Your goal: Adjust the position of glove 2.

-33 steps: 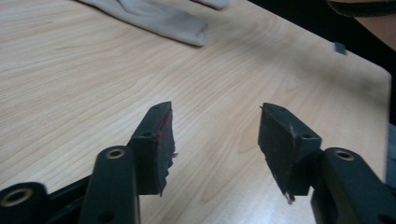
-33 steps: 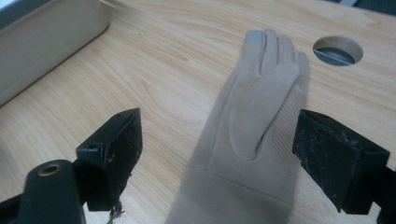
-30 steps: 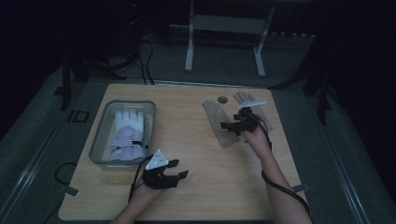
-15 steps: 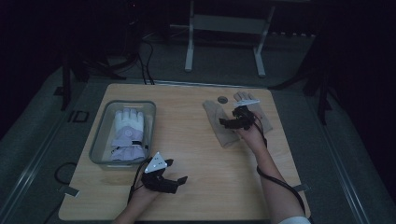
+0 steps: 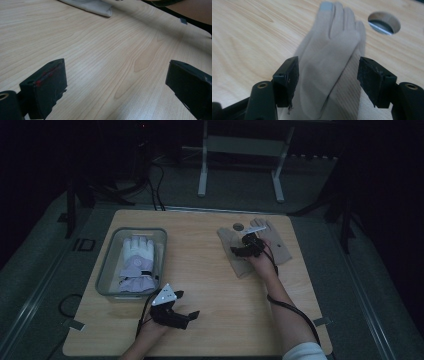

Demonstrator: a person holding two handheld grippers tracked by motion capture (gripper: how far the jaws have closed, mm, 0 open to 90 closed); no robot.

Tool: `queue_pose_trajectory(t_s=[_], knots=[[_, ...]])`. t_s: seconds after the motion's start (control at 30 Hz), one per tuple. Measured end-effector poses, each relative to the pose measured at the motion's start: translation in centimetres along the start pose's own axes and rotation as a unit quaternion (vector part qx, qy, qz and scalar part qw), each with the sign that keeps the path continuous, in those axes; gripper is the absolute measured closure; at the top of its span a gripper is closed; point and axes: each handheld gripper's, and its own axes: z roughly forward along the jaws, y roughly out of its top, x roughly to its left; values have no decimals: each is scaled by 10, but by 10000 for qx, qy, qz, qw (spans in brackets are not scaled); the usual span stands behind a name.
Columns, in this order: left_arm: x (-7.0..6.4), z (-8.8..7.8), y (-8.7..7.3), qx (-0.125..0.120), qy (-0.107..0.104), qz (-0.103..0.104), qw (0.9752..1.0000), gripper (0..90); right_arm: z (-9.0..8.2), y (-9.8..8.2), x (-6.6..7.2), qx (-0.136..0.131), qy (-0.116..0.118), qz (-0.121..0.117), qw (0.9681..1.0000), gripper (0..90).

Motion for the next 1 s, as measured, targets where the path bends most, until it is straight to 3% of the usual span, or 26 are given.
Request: queue_pose_trajectory(t_s=[0.1,0.17,0.2,0.27,0.33,0.4,0.43,0.57,0.73,0.83,0.9,1.0], knots=[[0,-1,0,-7,16,25,10000,41,10,-3,0,300,-139,46,9994,380],[0,-1,0,-28,-29,24,10000,43,10,-3,0,281,-147,284,9991,455],[-1,-1,0,-18,4,25,10000,43,10,-2,1,306,-209,267,9990,490],[-1,-1,-1,-17,-25,9,10000,43,8,0,4,401,-261,257,9985,667],[-3,-1,-1,-24,-27,15,10000,44,7,1,8,472,-384,301,9977,770],[-5,-1,0,-20,-26,36,10000,44,7,1,9,483,-415,350,9974,780],[-5,-1,0,-21,-30,36,10000,44,5,2,13,473,-430,559,9964,797],[-6,-1,1,-72,-43,5,10000,44,-9,2,24,265,-424,956,9942,800],[-6,-2,1,-114,-11,-9,9999,44,-31,5,41,53,-383,1177,9923,800],[-6,-2,2,-133,16,-10,9999,46,-47,7,52,-152,-335,1447,9888,800],[-6,-2,2,-146,24,-32,9999,49,-57,7,58,-298,-262,1704,9846,801],[-7,-2,3,-152,37,-33,9999,49,-69,3,73,-400,-372,1852,9812,800]])
